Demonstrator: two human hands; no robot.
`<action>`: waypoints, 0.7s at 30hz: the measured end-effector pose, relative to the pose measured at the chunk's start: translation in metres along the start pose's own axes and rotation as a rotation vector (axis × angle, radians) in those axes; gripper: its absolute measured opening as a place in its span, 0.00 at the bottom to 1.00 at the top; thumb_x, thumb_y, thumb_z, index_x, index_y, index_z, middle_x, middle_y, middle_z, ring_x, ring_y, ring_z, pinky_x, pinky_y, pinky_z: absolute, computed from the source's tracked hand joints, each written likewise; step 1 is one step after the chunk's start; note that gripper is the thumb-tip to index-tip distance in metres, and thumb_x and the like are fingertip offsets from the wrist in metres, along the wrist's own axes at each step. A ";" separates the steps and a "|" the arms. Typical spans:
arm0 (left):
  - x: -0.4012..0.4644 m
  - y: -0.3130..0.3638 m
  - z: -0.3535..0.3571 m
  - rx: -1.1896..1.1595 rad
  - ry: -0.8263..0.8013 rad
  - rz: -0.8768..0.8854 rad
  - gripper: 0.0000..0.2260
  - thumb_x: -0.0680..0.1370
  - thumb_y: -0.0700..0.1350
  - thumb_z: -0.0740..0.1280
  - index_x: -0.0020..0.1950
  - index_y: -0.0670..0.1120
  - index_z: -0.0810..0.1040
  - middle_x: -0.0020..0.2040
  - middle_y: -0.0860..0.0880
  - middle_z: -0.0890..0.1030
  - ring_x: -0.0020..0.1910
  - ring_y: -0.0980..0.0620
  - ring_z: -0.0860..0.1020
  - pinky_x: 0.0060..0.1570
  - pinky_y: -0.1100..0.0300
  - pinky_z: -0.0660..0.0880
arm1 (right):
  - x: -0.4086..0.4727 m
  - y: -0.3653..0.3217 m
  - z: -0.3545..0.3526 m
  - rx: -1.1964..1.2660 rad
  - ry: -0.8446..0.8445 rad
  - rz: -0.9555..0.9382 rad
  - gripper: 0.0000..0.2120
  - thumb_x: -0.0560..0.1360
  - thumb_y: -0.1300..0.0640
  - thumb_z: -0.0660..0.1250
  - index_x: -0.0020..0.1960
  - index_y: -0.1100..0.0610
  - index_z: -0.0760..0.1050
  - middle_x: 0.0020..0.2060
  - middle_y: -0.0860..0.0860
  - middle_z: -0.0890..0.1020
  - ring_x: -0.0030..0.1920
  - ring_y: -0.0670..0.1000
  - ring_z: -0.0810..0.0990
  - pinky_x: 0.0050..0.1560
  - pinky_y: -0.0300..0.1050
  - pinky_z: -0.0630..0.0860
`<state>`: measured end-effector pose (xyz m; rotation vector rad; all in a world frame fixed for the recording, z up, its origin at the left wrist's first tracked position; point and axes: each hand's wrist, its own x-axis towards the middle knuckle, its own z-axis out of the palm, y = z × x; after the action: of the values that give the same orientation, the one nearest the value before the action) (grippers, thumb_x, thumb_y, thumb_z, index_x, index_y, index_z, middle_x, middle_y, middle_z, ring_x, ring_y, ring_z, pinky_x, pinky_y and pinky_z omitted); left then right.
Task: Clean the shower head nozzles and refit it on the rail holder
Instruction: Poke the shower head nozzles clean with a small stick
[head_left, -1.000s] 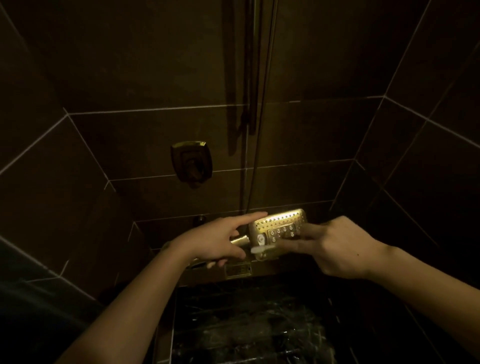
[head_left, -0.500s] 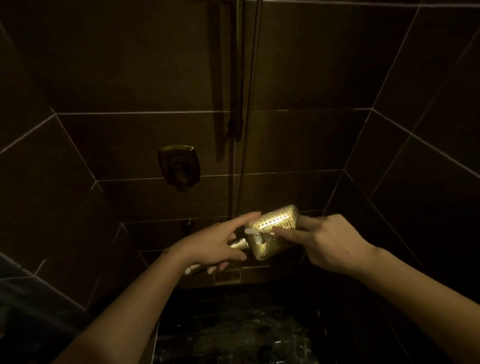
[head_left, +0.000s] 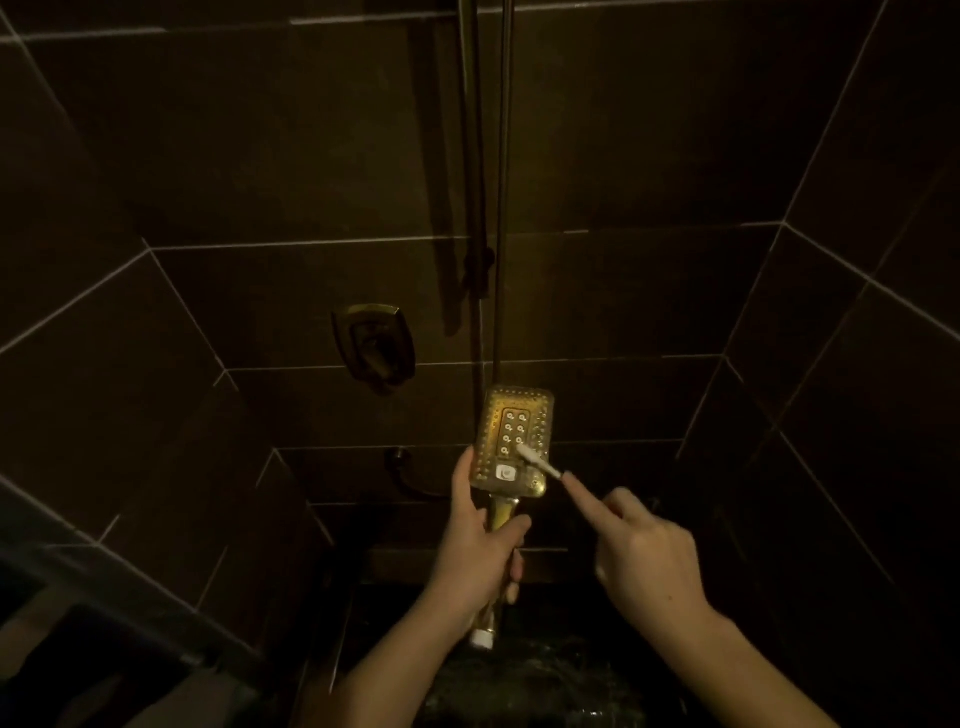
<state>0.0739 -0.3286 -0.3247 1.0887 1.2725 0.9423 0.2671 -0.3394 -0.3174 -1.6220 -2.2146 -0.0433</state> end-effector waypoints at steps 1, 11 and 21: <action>0.000 -0.001 0.001 -0.003 0.005 0.002 0.43 0.79 0.38 0.70 0.75 0.75 0.50 0.56 0.44 0.83 0.28 0.49 0.77 0.24 0.57 0.74 | 0.008 0.006 -0.003 -0.014 0.028 0.037 0.39 0.65 0.61 0.76 0.73 0.47 0.68 0.41 0.48 0.77 0.25 0.43 0.71 0.20 0.40 0.71; -0.002 -0.009 -0.021 0.210 -0.028 0.059 0.47 0.78 0.38 0.72 0.73 0.78 0.45 0.64 0.46 0.80 0.26 0.49 0.78 0.22 0.59 0.74 | -0.003 0.038 -0.012 -0.173 -0.062 -0.320 0.34 0.68 0.51 0.69 0.73 0.47 0.67 0.40 0.47 0.78 0.25 0.42 0.68 0.21 0.37 0.61; -0.013 -0.011 -0.039 0.219 -0.087 0.092 0.47 0.79 0.38 0.70 0.65 0.86 0.46 0.53 0.45 0.85 0.27 0.48 0.78 0.23 0.57 0.75 | -0.006 0.024 -0.009 -0.184 -0.061 -0.473 0.34 0.69 0.52 0.70 0.74 0.48 0.65 0.43 0.47 0.77 0.27 0.43 0.71 0.19 0.38 0.68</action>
<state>0.0332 -0.3405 -0.3317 1.3546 1.2841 0.8276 0.2937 -0.3391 -0.3159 -1.1577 -2.6603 -0.3394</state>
